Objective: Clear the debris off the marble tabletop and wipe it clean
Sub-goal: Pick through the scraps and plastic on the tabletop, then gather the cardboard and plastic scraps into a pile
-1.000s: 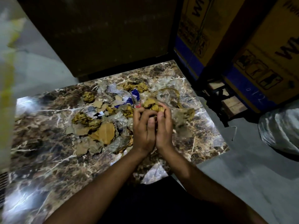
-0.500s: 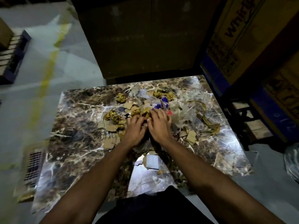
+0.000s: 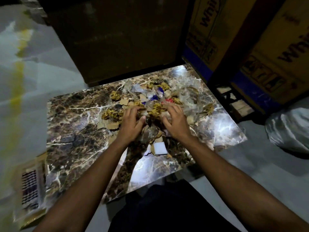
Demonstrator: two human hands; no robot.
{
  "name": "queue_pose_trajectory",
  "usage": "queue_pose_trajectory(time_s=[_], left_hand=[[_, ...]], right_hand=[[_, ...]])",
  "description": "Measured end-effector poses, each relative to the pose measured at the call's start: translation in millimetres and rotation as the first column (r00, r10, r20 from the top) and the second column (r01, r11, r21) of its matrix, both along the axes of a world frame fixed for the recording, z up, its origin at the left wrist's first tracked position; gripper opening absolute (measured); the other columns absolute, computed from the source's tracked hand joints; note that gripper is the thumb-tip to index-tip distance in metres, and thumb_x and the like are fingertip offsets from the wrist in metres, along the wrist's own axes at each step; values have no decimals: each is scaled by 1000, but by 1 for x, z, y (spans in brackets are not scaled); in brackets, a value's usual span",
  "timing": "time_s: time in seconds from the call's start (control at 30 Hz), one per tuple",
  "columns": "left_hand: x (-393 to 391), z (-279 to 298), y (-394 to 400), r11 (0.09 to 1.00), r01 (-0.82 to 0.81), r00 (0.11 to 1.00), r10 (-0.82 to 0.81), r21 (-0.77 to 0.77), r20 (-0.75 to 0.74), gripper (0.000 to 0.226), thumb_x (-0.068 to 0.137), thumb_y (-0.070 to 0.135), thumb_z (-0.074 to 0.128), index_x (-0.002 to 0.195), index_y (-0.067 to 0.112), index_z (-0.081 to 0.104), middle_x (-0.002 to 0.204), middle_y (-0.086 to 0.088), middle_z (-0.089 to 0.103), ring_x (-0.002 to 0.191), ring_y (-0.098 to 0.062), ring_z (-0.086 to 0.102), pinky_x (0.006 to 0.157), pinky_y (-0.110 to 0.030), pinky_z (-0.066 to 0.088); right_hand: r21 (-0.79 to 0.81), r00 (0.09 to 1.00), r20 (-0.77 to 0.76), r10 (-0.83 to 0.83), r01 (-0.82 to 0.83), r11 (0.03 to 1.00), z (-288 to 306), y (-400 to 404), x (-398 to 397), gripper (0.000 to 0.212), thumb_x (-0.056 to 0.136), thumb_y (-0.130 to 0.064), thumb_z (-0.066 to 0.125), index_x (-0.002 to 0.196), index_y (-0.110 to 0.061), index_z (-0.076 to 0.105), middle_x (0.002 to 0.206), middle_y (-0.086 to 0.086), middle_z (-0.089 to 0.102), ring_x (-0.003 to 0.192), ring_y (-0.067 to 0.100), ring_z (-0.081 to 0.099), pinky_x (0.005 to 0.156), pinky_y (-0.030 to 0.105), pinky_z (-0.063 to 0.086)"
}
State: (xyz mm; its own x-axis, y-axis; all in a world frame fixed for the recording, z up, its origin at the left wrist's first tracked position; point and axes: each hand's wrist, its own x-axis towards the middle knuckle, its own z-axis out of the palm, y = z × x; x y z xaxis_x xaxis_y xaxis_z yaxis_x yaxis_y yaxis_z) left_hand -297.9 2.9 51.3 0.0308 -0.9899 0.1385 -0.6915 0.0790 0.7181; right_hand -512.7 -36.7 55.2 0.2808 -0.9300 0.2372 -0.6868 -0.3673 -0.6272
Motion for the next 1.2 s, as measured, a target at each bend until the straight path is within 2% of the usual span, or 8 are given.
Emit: queue_pose_trajectory(time_s=[0.1, 0.3, 0.43, 0.57, 0.7, 0.9, 1.07, 1.2], left_hand=[[-12, 2, 8, 997, 72, 995, -70, -35, 68, 39, 99, 39, 50, 132, 18, 54, 135, -7, 52, 128, -26, 42, 100, -38, 36], [-84, 10, 37, 969, 229, 969, -218, -89, 116, 30, 101, 28, 55, 130, 18, 55, 130, -5, 54, 121, -25, 45, 94, -31, 34], [-166, 3, 47, 919, 394, 917, -392, -15, 75, 30, 102, 31, 53, 128, 18, 56, 128, -2, 55, 119, -21, 49, 94, -33, 40], [-267, -18, 40, 887, 460, 888, -460, 45, 8, 25, 101, 16, 56, 126, 18, 58, 120, 0, 57, 105, -17, 57, 83, -31, 47], [-381, -51, 32, 819, 562, 822, -569, 117, 30, 22, 102, 18, 53, 121, 13, 60, 115, -4, 59, 103, -22, 58, 80, -31, 46], [-502, -164, 28, 657, 648, 704, -710, 385, 26, 27, 97, 24, 52, 121, 13, 61, 112, -5, 61, 105, -23, 57, 91, -39, 47], [-533, -298, 10, 599, 512, 676, -723, 616, 141, 52, 89, 43, 37, 121, 11, 62, 111, -11, 65, 104, -32, 59, 89, -47, 49], [-528, -408, 3, 562, 366, 684, -703, 741, 195, 52, 86, 41, 44, 124, 10, 61, 116, -15, 65, 112, -36, 58, 98, -45, 47]], right_hand=[[-42, 996, 11, -90, 90, 995, -7, 25, -25, 31, 94, -22, 55, 122, -10, 65, 119, 9, 62, 114, 27, 54, 96, 41, 47], [4, 975, 73, -209, 210, 978, -27, 66, -94, 28, 96, -17, 59, 124, -14, 65, 124, 8, 63, 119, 26, 54, 96, 34, 46], [80, 943, 105, -315, 308, 948, -47, 79, -160, 31, 97, -24, 54, 124, -13, 66, 120, 8, 63, 114, 28, 56, 94, 33, 45], [158, 900, 128, -417, 397, 904, -80, 89, -245, 34, 97, -27, 49, 122, -10, 64, 120, 11, 64, 116, 34, 57, 100, 42, 46], [215, 832, 152, -533, 499, 840, -121, 107, -337, 32, 96, -24, 53, 124, -11, 64, 118, 10, 65, 112, 30, 56, 97, 37, 45], [377, 855, 51, -516, 462, 803, -219, 120, -437, 44, 89, -24, 52, 130, -13, 62, 123, 8, 62, 115, 26, 54, 97, 38, 48], [473, 871, -57, -488, 454, 755, -329, 121, -477, 47, 90, -29, 50, 133, -13, 60, 121, 9, 62, 111, 33, 57, 97, 46, 46], [569, 842, -58, -536, 469, 675, -423, 122, -486, 59, 86, -37, 45, 140, -15, 56, 128, 10, 59, 114, 30, 52, 99, 42, 45]])
